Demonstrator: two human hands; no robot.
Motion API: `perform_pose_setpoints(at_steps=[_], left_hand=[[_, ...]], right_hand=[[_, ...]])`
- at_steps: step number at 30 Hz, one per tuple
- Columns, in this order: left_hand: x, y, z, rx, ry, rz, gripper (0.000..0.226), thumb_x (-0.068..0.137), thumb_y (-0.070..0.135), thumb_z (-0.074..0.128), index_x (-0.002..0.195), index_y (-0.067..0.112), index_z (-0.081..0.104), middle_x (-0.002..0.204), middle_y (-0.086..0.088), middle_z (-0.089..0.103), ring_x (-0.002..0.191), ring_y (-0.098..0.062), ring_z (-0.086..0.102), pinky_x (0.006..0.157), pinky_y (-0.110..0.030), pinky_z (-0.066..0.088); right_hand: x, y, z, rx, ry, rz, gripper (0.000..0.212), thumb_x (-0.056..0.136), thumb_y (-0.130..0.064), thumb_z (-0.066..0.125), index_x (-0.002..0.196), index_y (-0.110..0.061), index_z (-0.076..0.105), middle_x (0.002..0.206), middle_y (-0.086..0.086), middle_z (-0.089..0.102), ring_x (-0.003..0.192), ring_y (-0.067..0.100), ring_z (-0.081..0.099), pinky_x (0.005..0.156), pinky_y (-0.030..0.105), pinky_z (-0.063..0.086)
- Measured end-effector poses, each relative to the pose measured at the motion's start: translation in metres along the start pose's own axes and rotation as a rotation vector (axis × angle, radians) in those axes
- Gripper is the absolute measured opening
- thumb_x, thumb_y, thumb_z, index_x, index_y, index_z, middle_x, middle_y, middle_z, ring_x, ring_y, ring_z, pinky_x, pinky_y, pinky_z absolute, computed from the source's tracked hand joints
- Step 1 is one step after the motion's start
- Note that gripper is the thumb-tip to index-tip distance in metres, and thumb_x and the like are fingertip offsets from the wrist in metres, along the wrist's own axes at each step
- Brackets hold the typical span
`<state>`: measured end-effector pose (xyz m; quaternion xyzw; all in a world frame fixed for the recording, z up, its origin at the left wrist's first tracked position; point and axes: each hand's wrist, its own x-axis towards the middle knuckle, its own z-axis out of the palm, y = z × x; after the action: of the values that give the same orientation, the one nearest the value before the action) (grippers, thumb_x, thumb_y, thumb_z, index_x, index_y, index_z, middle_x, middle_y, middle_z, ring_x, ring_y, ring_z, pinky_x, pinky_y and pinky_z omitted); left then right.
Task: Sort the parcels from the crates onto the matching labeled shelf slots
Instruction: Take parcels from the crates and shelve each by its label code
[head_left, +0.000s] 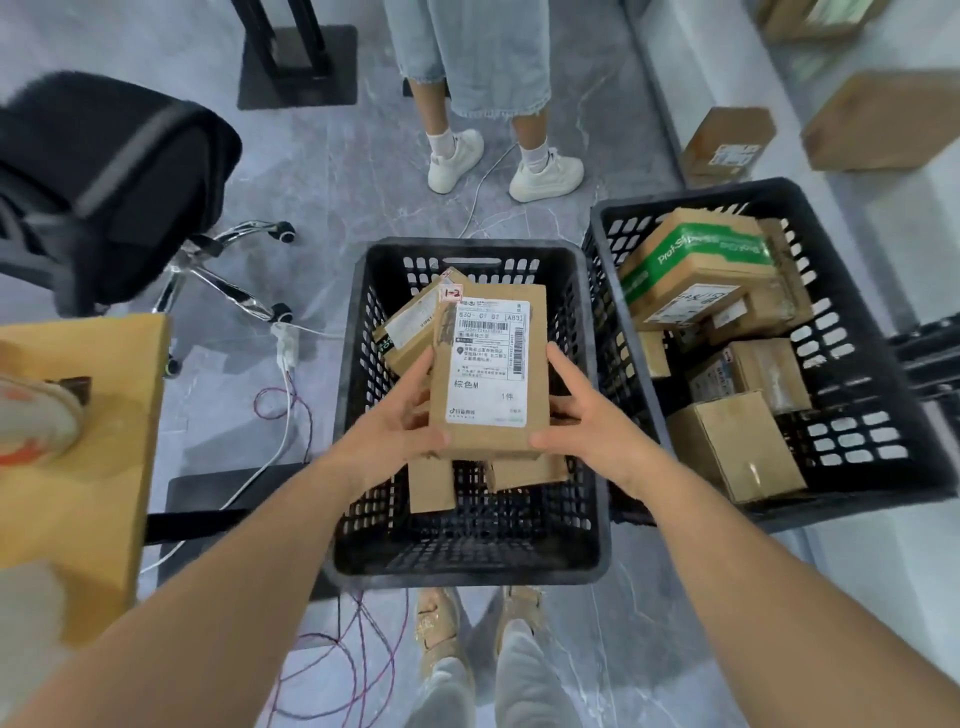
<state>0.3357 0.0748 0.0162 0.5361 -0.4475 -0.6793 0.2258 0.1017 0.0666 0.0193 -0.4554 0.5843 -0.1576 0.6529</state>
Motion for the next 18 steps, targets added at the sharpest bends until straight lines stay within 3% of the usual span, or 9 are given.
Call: perform_pose_setpoints(at_steps=[3, 7, 10, 18], left_hand=[[-0.015, 0.020, -0.002, 0.024, -0.015, 0.071, 0.094, 0.081, -0.001, 0.067, 0.137, 0.059, 0.022, 0.122, 0.035, 0.050, 0.118, -0.004, 0.053, 0.088, -0.034, 0.053], [-0.033, 0.046, -0.005, 0.090, -0.009, 0.188, 0.096, 0.079, 0.001, 0.072, 0.138, 0.059, 0.022, 0.136, 0.011, 0.048, 0.116, -0.010, 0.055, 0.092, -0.033, 0.051], [-0.045, 0.063, -0.002, 0.147, -0.007, 0.287, 0.100, 0.077, 0.003, 0.074, 0.136, 0.061, 0.018, 0.135, 0.007, 0.047, 0.120, -0.011, 0.052, 0.091, -0.026, 0.050], [-0.073, 0.117, 0.023, 0.265, -0.053, 0.495, 0.097, 0.069, 0.024, 0.075, 0.128, 0.074, 0.016, 0.125, 0.035, 0.046, 0.117, 0.001, 0.050, 0.094, -0.037, 0.050]], right_hand=[[-0.022, -0.023, -0.002, -0.021, 0.016, -0.071, 0.106, 0.078, 0.002, 0.070, 0.142, -0.057, 0.011, 0.135, -0.003, 0.053, 0.127, 0.011, 0.047, 0.107, 0.044, 0.039], [-0.055, -0.050, -0.007, -0.008, 0.056, -0.171, 0.103, 0.078, 0.012, 0.066, 0.144, -0.048, 0.016, 0.122, 0.001, 0.059, 0.114, 0.013, 0.056, 0.091, 0.029, 0.051], [-0.081, -0.065, -0.011, 0.017, 0.080, -0.242, 0.101, 0.076, 0.015, 0.066, 0.138, -0.051, 0.020, 0.119, 0.002, 0.059, 0.104, 0.009, 0.062, 0.076, 0.020, 0.053], [-0.152, -0.083, -0.025, -0.029, 0.298, -0.411, 0.087, 0.075, 0.008, 0.072, 0.125, -0.052, 0.034, 0.126, -0.009, 0.057, 0.113, -0.002, 0.057, 0.092, 0.018, 0.048]])
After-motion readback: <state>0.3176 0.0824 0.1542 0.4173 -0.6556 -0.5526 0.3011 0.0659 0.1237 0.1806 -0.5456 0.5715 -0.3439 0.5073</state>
